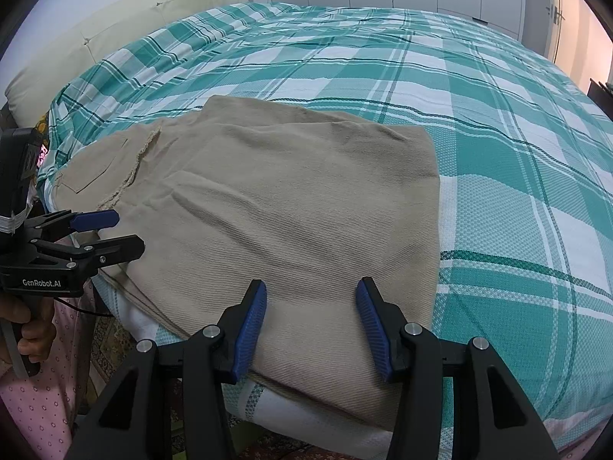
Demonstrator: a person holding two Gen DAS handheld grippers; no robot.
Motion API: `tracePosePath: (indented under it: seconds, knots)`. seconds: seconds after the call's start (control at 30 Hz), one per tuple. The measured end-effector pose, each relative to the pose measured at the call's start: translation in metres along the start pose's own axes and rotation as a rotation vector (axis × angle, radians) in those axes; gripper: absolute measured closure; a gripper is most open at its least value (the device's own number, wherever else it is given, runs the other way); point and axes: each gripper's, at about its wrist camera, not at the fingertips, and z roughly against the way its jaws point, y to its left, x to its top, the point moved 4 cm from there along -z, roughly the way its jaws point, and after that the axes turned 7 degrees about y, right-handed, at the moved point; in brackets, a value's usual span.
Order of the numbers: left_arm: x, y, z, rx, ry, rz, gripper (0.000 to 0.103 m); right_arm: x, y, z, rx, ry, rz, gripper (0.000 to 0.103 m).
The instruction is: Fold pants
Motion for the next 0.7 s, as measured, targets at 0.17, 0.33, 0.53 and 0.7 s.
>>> tracePosePath:
  seconds: [0.17,0.33,0.53,0.7]
  knots:
    - [0.0000,-0.0002,0.0000,0.000,0.000,0.000,0.012,0.0000,-0.0001,0.0001,0.001,0.001,-0.001,0.053]
    - [-0.0001,-0.0004,-0.0001,0.001,0.000,0.000,0.012,0.0000,-0.0010,0.0001,0.001,0.001,-0.003,0.053]
    - [-0.0002,-0.0008,-0.0004,0.001,-0.001,0.000,0.012,-0.0001,-0.0009,0.0002,0.001,0.001,-0.003,0.052]
    - [-0.0003,-0.0014,-0.0006,0.001,-0.001,0.000,0.012,-0.0003,-0.0009,0.0002,0.001,0.000,-0.003,0.052]
